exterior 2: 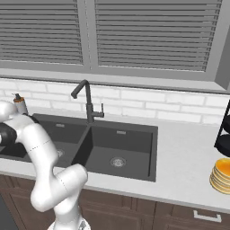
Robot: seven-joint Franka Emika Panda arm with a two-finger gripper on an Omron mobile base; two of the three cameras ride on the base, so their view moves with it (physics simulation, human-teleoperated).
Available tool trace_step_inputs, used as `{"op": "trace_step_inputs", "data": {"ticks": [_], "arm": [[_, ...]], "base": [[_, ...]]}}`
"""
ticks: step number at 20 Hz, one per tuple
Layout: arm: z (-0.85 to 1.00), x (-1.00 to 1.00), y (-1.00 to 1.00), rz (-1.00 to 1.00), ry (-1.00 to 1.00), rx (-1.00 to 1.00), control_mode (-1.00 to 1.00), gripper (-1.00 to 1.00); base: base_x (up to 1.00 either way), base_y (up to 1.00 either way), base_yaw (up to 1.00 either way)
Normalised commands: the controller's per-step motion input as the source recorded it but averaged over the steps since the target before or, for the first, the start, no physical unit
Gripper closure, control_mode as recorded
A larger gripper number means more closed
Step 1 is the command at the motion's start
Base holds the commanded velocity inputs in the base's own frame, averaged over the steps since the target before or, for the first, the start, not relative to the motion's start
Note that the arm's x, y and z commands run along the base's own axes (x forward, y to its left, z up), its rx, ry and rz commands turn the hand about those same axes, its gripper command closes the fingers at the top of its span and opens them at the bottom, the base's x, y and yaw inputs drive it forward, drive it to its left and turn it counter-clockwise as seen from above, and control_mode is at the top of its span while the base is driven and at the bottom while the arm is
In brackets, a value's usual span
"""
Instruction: Pick the squash from the sink and place it in the bowl. Then pick the bowl and place it in the microwave. Then close the microwave door and press the start button.
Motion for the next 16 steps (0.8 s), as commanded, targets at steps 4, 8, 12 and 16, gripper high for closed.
{"op": "trace_step_inputs", "data": {"ticks": [4,8,12,16], "arm": [[0.00,0.00,-0.12,0.00,-0.06,0.10,-1.00,-1.00],[0.03,0.00,-0.26,0.00,-0.03,0.16,-1.00,-1.00],[0.03,-0.07,-0.63,0.00,0.00,0.21,-1.00,-1.00],[0.00,-0.23,-0.85,0.03,0.00,0.24,-1.00,-1.00]], "base": [[0.00,0.00,0.00],[0.00,0.00,0.00],[0.00,0.00,0.00],[0.00,0.00,0.00]]}}
